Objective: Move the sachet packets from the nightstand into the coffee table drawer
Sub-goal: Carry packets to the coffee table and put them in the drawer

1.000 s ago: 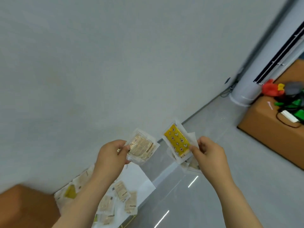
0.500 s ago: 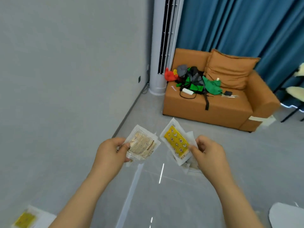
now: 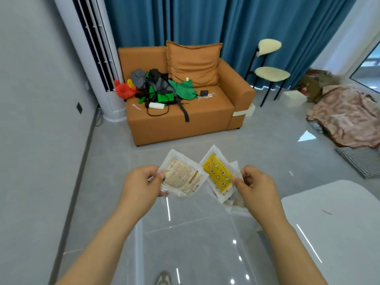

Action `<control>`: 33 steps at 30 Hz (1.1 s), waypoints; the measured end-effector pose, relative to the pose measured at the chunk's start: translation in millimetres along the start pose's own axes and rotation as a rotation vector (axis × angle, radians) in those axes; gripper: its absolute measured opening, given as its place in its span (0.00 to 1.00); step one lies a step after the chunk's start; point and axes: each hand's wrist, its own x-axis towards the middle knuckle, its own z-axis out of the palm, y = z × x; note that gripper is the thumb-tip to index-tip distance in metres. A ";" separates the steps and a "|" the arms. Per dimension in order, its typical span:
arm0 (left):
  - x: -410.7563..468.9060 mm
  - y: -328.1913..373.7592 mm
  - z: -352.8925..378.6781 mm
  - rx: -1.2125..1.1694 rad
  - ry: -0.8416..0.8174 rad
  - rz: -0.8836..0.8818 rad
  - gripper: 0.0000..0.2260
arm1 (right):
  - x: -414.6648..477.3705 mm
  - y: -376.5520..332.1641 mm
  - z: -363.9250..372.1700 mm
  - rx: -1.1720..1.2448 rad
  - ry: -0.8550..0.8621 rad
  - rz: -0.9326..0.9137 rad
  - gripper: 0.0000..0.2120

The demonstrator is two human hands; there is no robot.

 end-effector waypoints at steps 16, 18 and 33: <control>176.4 100.9 119.4 0.203 -0.399 0.256 0.13 | 135.1 64.2 -30.1 -0.033 0.247 0.352 0.08; 194.0 116.7 147.6 0.214 -0.431 0.280 0.13 | 159.1 81.0 -43.4 -0.022 0.264 0.376 0.08; 315.3 229.3 341.3 0.189 -0.594 0.380 0.12 | 319.1 177.2 -153.8 -0.015 0.366 0.431 0.10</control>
